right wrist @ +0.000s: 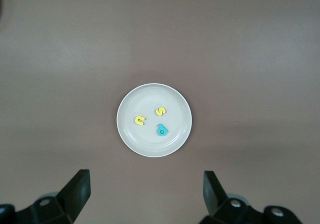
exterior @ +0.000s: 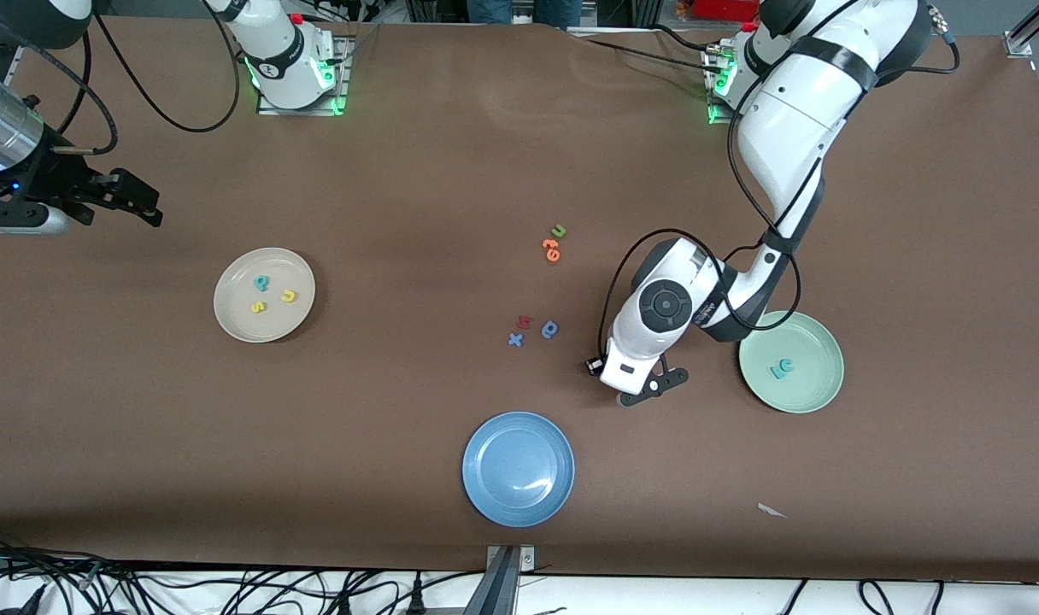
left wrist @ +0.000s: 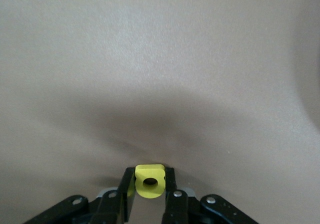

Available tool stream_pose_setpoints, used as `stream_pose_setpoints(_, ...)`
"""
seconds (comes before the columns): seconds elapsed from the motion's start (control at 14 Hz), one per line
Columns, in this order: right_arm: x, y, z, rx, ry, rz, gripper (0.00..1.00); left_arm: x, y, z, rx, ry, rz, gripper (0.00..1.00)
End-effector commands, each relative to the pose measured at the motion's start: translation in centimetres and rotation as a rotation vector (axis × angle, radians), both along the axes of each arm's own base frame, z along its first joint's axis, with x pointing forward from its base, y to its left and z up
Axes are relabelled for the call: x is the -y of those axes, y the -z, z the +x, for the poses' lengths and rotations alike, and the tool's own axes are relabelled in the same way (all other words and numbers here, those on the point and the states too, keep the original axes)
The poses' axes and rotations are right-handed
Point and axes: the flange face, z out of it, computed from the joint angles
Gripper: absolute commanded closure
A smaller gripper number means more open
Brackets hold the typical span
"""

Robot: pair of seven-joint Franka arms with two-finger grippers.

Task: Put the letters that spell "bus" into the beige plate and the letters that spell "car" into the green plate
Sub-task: 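Lower the yellow o onto the green plate and open the left gripper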

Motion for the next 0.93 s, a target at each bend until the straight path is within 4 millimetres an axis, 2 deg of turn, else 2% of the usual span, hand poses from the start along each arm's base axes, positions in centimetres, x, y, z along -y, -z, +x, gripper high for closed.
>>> stream_pose_setpoints(0.0, 0.1, -2.7, -0.5, -0.01, -0.01, 0.003, 0.0, -3.0, -2.5, 2.5, 0.04, 0.011, 0.016, 0.82)
stream_pose_setpoints(0.14, 0.0, -2.6, 0.7, -0.018, -0.013, 0.002, 0.0, -6.3, -3.7, 3.4, 0.003, 0.072, 0.043, 0.83)
stream_pose_setpoints(0.43, 0.0, -2.8, 1.5, -0.007, -0.012, 0.003, 0.0, -14.9, -6.2, 5.1, -0.072, 0.249, 0.087, 0.83)
stream_pose_setpoints(0.71, 0.2, -2.5, 1.7, -0.012, -0.005, 0.011, 0.0, -22.4, -6.5, 5.4, -0.16, 0.393, 0.095, 0.83)
stream_pose_setpoints(0.85, 0.2, -2.4, 1.6, -0.017, 0.0, 0.011, 0.0, -25.7, -5.7, 4.7, -0.234, 0.483, 0.099, 0.81)
